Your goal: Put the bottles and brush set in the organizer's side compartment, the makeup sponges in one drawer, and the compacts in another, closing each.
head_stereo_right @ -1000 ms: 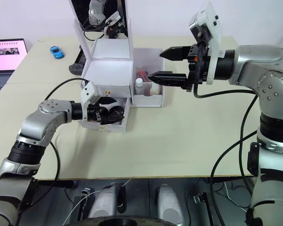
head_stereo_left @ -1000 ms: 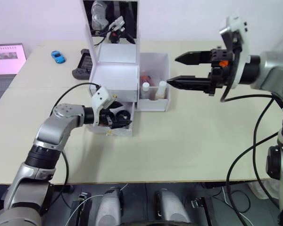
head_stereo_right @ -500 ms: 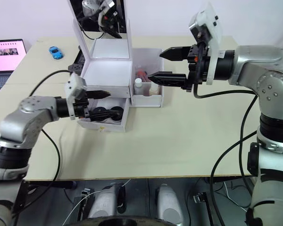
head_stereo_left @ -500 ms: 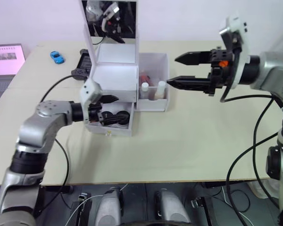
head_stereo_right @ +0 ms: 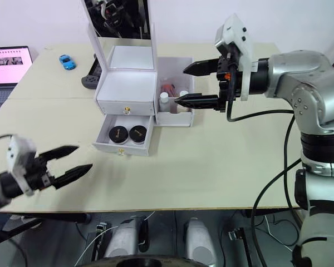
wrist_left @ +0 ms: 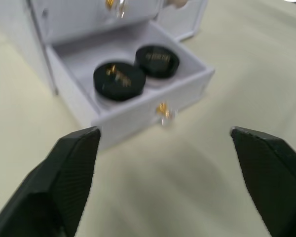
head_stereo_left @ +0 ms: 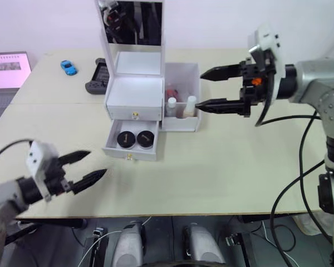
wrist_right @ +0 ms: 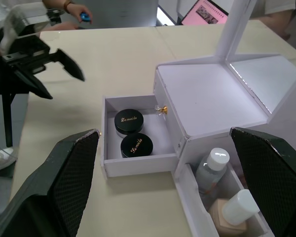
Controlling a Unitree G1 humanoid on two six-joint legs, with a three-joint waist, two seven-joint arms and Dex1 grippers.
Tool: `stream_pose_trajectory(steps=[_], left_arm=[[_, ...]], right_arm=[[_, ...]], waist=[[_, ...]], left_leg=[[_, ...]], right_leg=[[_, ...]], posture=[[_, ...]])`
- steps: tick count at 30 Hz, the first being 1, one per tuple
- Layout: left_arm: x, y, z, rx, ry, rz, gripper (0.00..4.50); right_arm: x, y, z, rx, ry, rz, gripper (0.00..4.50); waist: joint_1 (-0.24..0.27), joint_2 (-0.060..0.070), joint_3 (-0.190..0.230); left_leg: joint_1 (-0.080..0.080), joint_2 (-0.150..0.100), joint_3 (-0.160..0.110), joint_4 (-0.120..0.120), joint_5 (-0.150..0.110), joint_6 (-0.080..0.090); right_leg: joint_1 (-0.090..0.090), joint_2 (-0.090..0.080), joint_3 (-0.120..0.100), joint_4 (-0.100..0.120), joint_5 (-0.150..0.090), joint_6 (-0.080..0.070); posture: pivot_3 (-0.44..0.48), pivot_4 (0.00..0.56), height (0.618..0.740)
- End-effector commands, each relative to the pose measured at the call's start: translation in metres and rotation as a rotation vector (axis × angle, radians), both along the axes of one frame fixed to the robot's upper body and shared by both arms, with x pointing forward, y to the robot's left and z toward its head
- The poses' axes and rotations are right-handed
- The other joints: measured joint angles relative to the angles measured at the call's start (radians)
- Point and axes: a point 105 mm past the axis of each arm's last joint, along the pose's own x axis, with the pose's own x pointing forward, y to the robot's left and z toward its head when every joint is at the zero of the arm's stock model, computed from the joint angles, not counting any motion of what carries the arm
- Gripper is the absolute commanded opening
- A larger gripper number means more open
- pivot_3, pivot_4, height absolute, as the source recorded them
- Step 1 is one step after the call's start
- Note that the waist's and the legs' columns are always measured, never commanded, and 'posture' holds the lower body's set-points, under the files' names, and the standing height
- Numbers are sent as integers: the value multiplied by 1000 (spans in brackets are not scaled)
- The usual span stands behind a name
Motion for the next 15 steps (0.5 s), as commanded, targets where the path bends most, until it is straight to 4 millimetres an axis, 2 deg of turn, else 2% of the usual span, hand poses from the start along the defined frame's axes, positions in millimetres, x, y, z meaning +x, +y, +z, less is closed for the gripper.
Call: stream_pose_trajectory(steps=[1,4,6,15], left_arm=[[2,2,-6,10,-71,78,2651],[10,-1,-14,-36,-89,133,965],[19,-9,-21,-54,-114,144,33],[56,-32,-41,-59,-127,131,33]], right_arm=[[-1,3,13,0,-67,20,4500],[1,5,13,2,-68,18,4500],[1,7,13,-1,-72,21,4500],[-6,-2,18,-10,-84,-18,4500]], waist=[[2,0,0],[1,0,0],[1,0,0],[0,1,0]], left_leg=[[0,0,0,0,0,0],[0,0,0,0,0,0],[0,0,0,0,0,0],[0,0,0,0,0,0]], right_leg=[[0,0,0,0,0,0],[1,0,0,-1,0,-1],[1,-1,0,-1,0,-1],[0,0,0,0,1,-1]], posture=[[0,150,737],[0,150,737],[0,150,737],[0,150,737]])
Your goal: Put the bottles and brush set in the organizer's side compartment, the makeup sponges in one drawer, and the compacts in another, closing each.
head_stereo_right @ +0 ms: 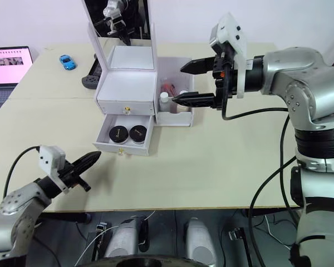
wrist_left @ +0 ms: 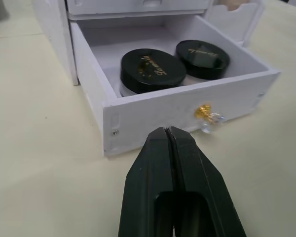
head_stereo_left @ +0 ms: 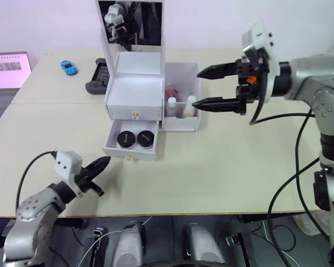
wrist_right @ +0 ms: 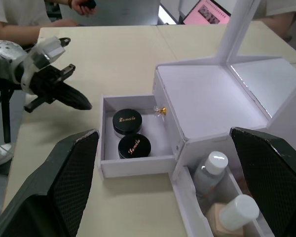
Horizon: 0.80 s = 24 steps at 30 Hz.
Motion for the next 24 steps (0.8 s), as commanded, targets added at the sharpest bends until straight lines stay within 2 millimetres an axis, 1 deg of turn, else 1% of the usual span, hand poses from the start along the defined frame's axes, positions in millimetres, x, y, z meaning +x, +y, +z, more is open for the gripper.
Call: stream_pose_trajectory(steps=[1,6,13,16,19,24], left_arm=[[8,-13,-1,5,-29,-35,33],[14,-35,-3,-25,-49,-81,33],[43,-38,9,14,-123,-47,33],[54,-43,18,20,-157,-59,33],[64,-54,28,6,-189,-74,33],[77,-61,32,19,-197,-78,33]], right_arm=[[-9,-3,15,8,-66,-8,4500],[-11,-6,17,16,-76,-35,4500],[-12,-9,15,17,-76,-62,4500],[-13,-9,17,21,-83,-68,4500],[-12,-9,17,23,-94,-78,4500],[-12,-9,17,19,-93,-81,4500]], waist=[[0,0,0],[0,0,0],[2,0,0],[2,0,0],[3,0,0],[3,0,0]], left_leg=[[0,0,0,0,0,0],[0,0,0,0,0,0],[0,0,0,1,0,1],[0,0,0,1,0,1],[0,0,0,1,0,1],[0,0,0,1,0,1]], right_leg=[[0,0,0,0,0,0],[0,0,0,0,0,0],[1,0,0,0,0,0],[1,0,0,0,0,1],[1,0,0,0,0,1],[1,1,0,0,2,3]], posture=[[0,150,737],[0,150,737],[0,150,737],[0,150,737],[0,150,737],[0,150,737]])
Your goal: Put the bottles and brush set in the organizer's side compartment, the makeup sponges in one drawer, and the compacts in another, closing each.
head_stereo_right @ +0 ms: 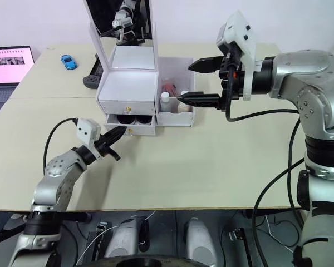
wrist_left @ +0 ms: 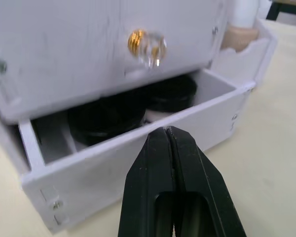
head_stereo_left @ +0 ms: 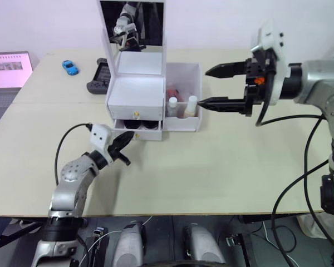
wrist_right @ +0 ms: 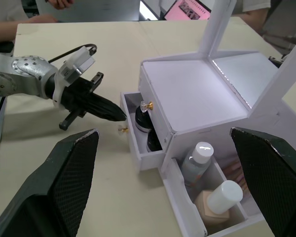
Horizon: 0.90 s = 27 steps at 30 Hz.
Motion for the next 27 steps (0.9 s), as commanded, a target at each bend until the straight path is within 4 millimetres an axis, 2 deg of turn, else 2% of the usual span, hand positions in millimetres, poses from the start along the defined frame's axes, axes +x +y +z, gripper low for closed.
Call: stream_pose_trajectory(steps=[1,5,15,20,27], left_arm=[[6,-2,7,32,-36,-6,33],[15,5,8,58,-33,3,33],[28,2,18,88,-48,16,33],[37,-12,19,66,-53,2,33],[39,-24,17,75,-48,-36,33]], right_arm=[[-5,-4,13,5,-63,-9,4500],[-5,-7,15,5,-65,-18,4500],[-6,-9,12,12,-59,-42,4500],[-6,-10,13,17,-65,-51,4500],[-6,-9,14,20,-73,-55,4500]], waist=[[0,0,0],[-1,0,0],[0,0,0],[9,0,0],[27,0,0]], left_leg=[[0,0,0,0,0,0],[0,0,-1,0,0,0],[0,0,-1,0,0,0],[0,0,-2,1,0,0],[0,-2,-2,2,0,0]], right_leg=[[0,0,0,0,0,0],[0,1,0,0,0,0],[0,1,0,0,0,1],[1,1,-1,0,0,1],[3,-1,-1,0,0,0]], posture=[[0,150,737],[0,150,737],[0,150,737],[0,150,737],[0,150,737]])
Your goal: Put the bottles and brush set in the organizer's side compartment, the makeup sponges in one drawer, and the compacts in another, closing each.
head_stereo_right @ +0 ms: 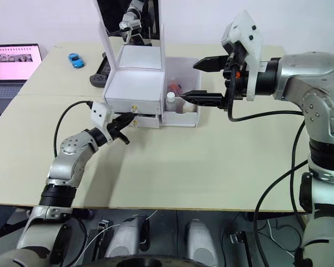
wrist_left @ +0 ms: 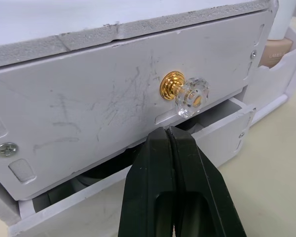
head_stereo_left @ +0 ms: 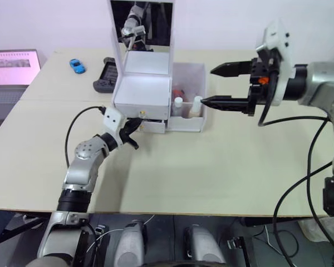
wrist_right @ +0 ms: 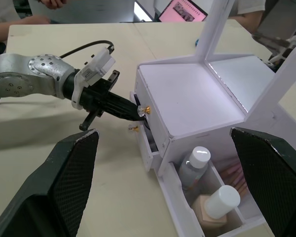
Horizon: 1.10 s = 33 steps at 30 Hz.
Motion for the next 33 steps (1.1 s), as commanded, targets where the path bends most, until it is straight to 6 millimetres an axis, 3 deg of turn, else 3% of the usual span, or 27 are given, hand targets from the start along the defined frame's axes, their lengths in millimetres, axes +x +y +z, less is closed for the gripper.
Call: stream_pose_trajectory(steps=[1,8,15,25,33], left_arm=[[2,-10,7,6,-23,-24,33],[-17,9,9,-38,-20,-40,33],[-37,26,-1,-52,16,-22,33],[-8,16,-24,-57,61,44,33],[8,1,-17,-79,29,12,33]], right_arm=[[-6,-2,14,9,-66,-1,4500],[-6,-2,13,15,-62,-4,4500],[-5,-1,12,19,-56,-3,4500],[-4,1,13,17,-59,6,4500],[-6,0,14,15,-61,-6,4500]], waist=[[0,0,0],[-8,0,0],[-28,0,0],[-25,0,0],[-9,0,0]], left_leg=[[0,0,0,0,0,0],[0,0,0,-1,0,0],[0,2,0,-2,0,0],[0,2,0,-1,0,0],[0,1,0,0,0,0]], right_leg=[[0,0,0,0,0,0],[0,0,0,0,0,0],[-2,1,-1,1,0,0],[-1,1,-1,0,0,0],[-1,1,-1,0,0,0]], posture=[[0,150,737],[0,150,737],[0,150,737],[0,150,737],[0,150,737]])
